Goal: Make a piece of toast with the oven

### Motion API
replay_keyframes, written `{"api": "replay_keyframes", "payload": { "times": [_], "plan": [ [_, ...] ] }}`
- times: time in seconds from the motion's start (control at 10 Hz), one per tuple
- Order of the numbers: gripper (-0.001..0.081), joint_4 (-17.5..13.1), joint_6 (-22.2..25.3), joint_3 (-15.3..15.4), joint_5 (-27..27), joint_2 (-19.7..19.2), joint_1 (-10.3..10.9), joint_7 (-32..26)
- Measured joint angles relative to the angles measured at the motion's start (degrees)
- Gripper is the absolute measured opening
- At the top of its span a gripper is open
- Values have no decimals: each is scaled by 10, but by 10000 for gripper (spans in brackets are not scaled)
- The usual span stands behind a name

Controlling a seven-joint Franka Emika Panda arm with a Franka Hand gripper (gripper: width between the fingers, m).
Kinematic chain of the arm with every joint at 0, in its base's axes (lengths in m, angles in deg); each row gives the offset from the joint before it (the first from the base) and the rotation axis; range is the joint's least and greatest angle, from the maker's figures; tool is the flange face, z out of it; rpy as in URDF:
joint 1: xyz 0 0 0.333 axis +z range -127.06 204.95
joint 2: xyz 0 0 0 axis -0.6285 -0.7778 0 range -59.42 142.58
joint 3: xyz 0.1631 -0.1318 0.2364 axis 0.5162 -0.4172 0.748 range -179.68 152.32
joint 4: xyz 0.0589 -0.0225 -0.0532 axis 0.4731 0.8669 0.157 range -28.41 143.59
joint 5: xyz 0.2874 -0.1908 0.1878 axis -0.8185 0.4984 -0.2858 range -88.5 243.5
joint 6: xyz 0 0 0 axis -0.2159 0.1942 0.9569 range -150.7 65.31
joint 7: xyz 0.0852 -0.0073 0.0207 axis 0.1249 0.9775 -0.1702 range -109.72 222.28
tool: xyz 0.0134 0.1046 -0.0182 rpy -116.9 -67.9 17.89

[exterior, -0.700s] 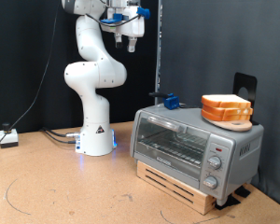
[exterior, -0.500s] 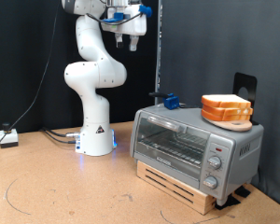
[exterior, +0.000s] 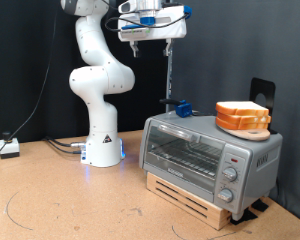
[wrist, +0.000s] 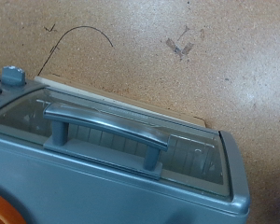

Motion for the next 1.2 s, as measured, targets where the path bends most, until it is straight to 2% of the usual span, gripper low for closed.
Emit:
{"api": "replay_keyframes", "payload": {
  "times": [0.1, 0.3, 0.4, 0.6, 0.7, 0.8, 1.0, 1.1, 1.2],
  "plan": [
    [809, -2, 22, -9, -35, 3, 11, -40],
    [809, 0, 28, -45, -89, 23, 52, -157],
    [809, 5, 23, -64, -96, 28, 70, -225],
    [809, 18, -13, -100, -94, 11, 100, -360],
    [809, 18, -13, -97, -94, 11, 96, -334],
    [809, 18, -12, -102, -116, 12, 102, -359],
    [809, 26, -20, -145, -159, 14, 137, -492],
    [809, 36, -34, -168, -158, 10, 152, -571],
    [809, 49, -68, -181, -152, 2, 156, -616]
  ]
}}
